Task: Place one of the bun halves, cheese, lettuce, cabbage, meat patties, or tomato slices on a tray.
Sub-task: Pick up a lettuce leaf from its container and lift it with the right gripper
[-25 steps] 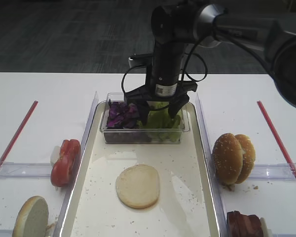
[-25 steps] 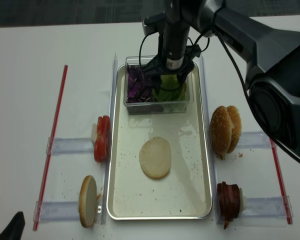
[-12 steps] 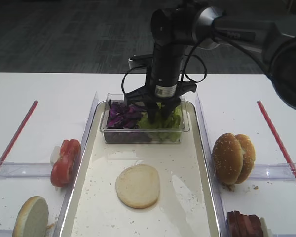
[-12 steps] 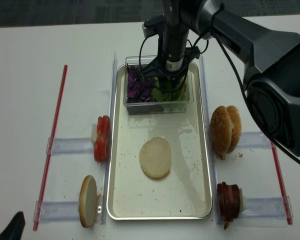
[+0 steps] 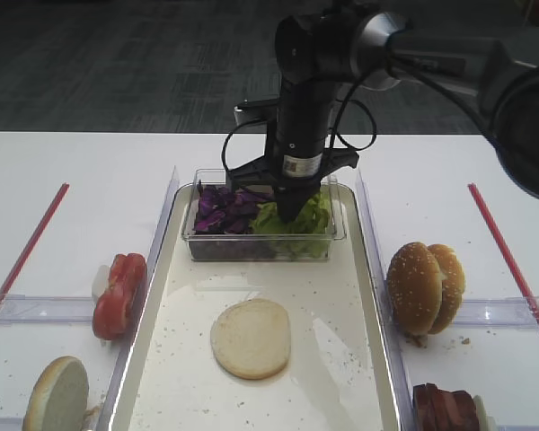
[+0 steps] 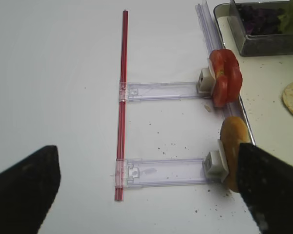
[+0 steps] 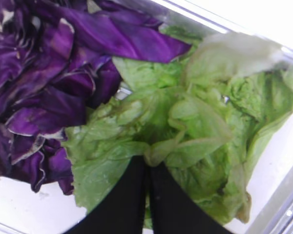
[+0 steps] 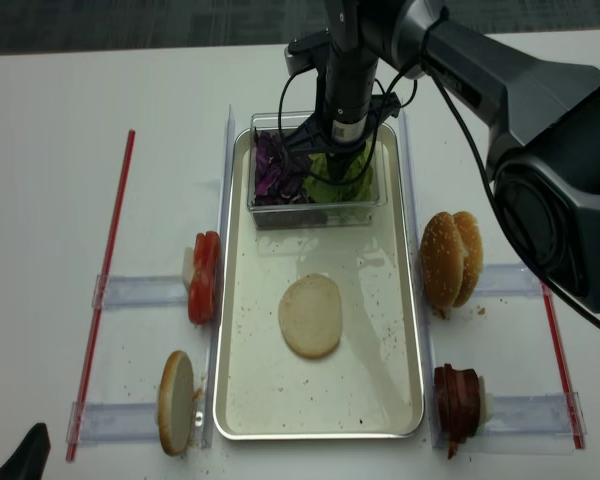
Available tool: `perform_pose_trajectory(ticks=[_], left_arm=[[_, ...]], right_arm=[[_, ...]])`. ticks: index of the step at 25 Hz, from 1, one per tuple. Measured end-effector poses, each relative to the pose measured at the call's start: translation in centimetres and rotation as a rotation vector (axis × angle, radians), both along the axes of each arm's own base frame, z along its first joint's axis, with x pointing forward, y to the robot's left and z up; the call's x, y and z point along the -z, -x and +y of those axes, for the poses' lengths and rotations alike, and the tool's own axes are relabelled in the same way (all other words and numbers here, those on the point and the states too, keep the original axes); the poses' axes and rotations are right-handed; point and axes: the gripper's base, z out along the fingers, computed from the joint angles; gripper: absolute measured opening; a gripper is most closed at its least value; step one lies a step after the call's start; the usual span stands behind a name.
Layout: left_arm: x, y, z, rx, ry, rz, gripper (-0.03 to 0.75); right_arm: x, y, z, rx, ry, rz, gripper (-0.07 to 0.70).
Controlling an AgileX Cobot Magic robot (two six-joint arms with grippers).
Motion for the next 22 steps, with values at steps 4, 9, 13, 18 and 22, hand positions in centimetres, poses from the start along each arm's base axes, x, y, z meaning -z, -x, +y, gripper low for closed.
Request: perform_pose_trajectory(ticks=[4,9,13,18,22], left_arm=[[0.0,0.0,0.0,0.0,0.0,0.0,0.671],[0.0,0.0,0.0,0.0,0.0,0.0,0.671],[0.0,0.0,0.0,0.0,0.0,0.0,0.671],[0.0,0.0,0.0,0.0,0.0,0.0,0.671],[0.0,0.0,0.0,0.0,0.0,0.0,0.671]], right_arm=[[0.0,0.0,0.0,0.0,-0.001,-0.002,0.05],[0.0,0.0,0.0,0.0,0.001,0.002,0.05],[-0.7,0.0,0.0,-0.003,-0.003,-0.005,0.05],[-3.7,-0.2,0.1,-0.007,-0.035,-0.069,0.05],[-6.1,-0.2,0.1,-0.007,-0.062,-0.123,0.05]])
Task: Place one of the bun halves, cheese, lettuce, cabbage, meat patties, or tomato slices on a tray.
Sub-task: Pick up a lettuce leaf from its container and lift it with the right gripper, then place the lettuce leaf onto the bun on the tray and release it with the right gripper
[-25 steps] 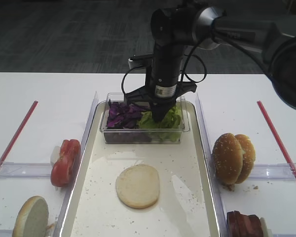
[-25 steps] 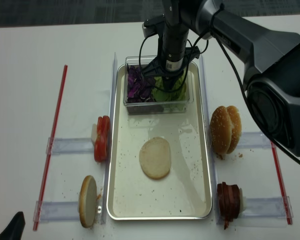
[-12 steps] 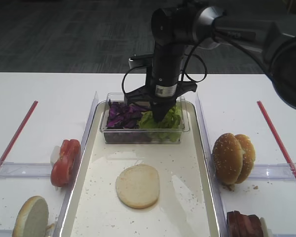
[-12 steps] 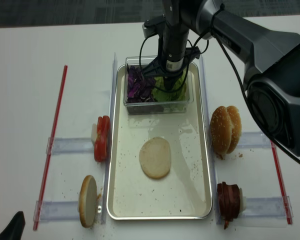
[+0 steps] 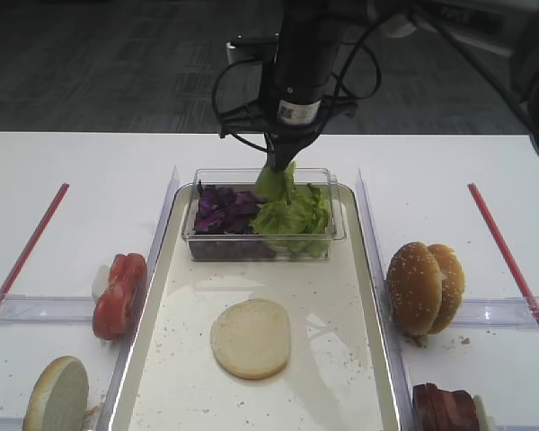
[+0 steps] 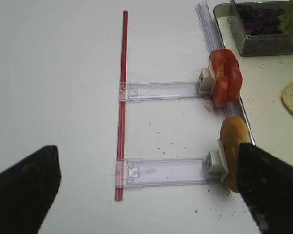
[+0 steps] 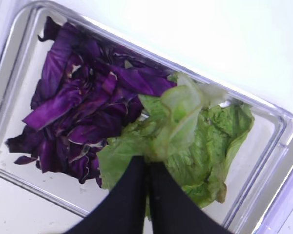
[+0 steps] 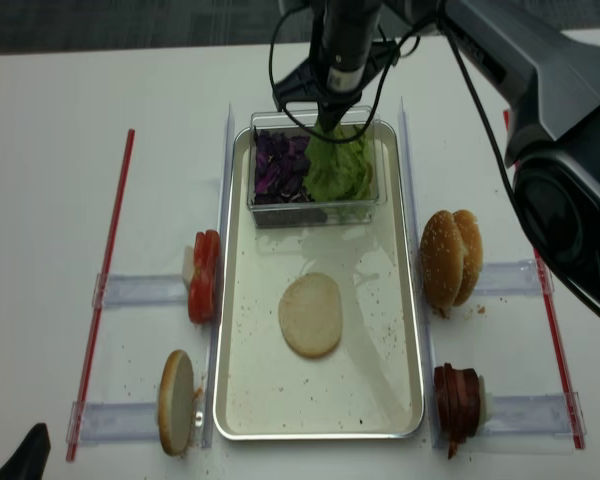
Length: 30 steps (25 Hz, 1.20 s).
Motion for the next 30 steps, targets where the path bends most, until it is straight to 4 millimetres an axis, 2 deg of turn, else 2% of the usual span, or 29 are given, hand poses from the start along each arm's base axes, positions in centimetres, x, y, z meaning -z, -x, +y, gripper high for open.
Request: perform_pose_trajectory(ticks=[7,14,21,30], left_arm=[[0.0,0.0,0.0,0.0,0.0,0.0,0.671],[0.0,0.0,0.0,0.0,0.0,0.0,0.671],[0.0,0.0,0.0,0.0,0.0,0.0,0.671],[0.0,0.0,0.0,0.0,0.0,0.0,0.671]], right_arm=[[-1.1,0.3,0.0,0.004,-0.017,-0.013,0.05],[-3.9,2.5,0.7,-0.03,-0.03,-0.043,0.05],[-2.2,6.4,-1.4,-0.036,0.055,0.079,0.05],[-2.3,12.9,-4.8,-0.027,0.068,0.149,0.05]])
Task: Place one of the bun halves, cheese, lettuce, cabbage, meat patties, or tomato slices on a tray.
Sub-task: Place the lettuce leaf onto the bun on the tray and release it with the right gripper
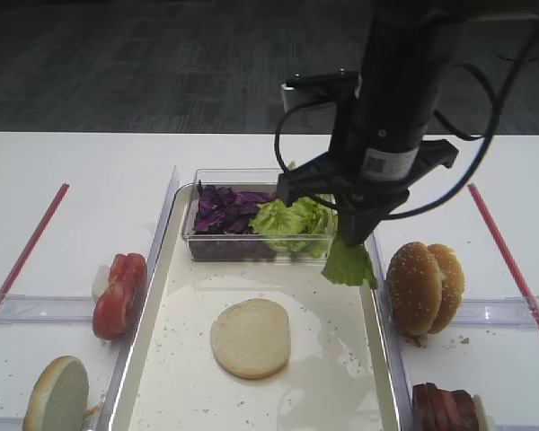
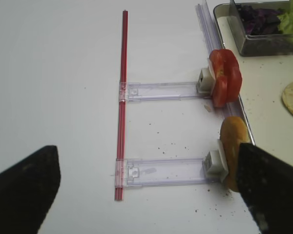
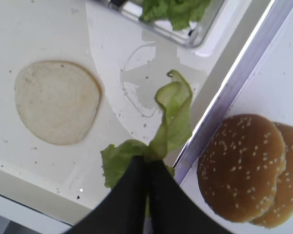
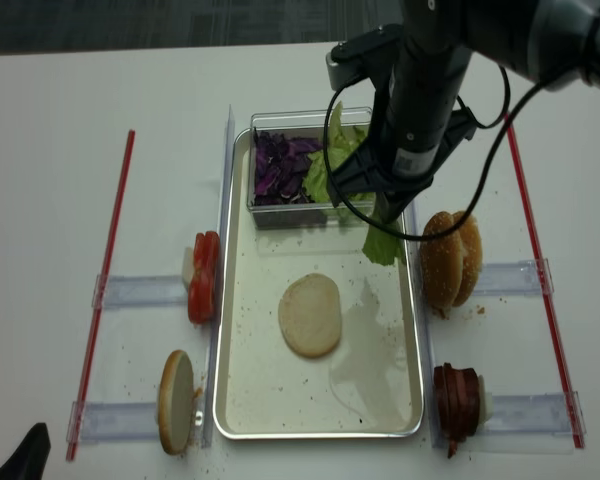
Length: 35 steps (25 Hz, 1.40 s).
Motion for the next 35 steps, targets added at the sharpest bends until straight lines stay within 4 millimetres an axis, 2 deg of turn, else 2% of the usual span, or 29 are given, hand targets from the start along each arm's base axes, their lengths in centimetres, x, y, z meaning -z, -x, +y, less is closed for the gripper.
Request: perform_pose_trajectory(ticks=[3,9,12,18,21,26,35], left_arm=[[0.0,0.0,0.0,0.0,0.0,0.0,0.671],[0.0,0.0,0.0,0.0,0.0,0.0,0.671],[0.0,0.0,0.0,0.0,0.0,0.0,0.671],[0.0,0.0,0.0,0.0,0.0,0.0,0.671],[0.0,0.0,0.0,0.0,0.0,0.0,0.671],[0.0,0.0,0.0,0.0,0.0,0.0,0.671],[0.0,0.0,0.0,0.0,0.0,0.0,0.671]], right_arm=[[0.4,1.1,-0.5,0.006,-0.004,0.012,0.05],[0.6,1.2,-0.1,-0.002,-0.04,0.004,0.05],[0.8,1.8,1.2,-0.045,-0.042,0.005,0.05],[3.1,3.6,5.7,-0.151,-0.058,0.031,0.05],[3.9,4.4,7.2,-0.182,-0.069,0.042,0.05],[4.7,4.6,8.0,-0.193,-0.072,0.048,0.05],[3.7,3.6,8.7,-0.198,-0.089,-0.006,0.048]])
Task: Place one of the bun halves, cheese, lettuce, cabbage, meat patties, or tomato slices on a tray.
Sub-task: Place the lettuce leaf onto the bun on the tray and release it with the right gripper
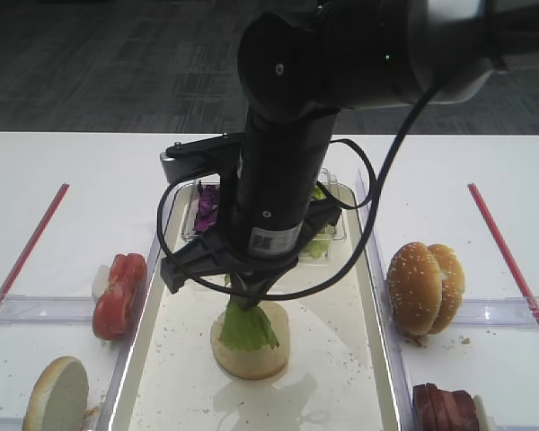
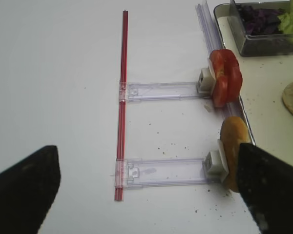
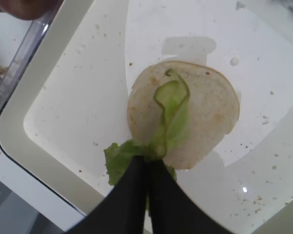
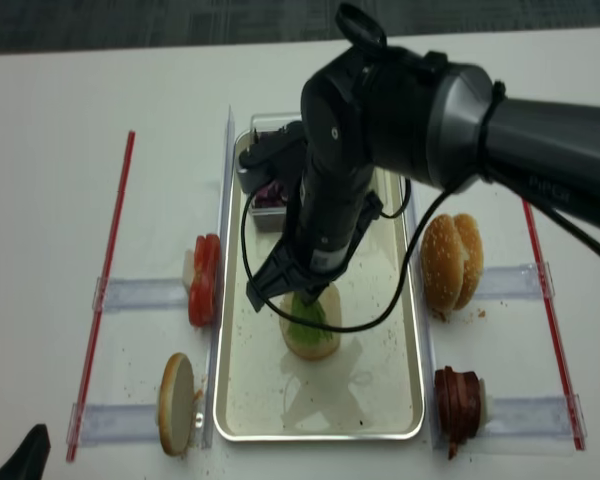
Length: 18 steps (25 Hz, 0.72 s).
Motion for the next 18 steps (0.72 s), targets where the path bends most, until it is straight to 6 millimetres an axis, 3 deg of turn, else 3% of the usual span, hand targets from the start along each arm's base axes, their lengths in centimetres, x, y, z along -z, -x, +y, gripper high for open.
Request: perform_pose_trajectory(ticks=[18], left_arm=[[0.0,0.0,0.0,0.0,0.0,0.0,0.671]], right_arm=[[0.88,-0.66,0.24,-0.003,0.007,-0.038,0.055]])
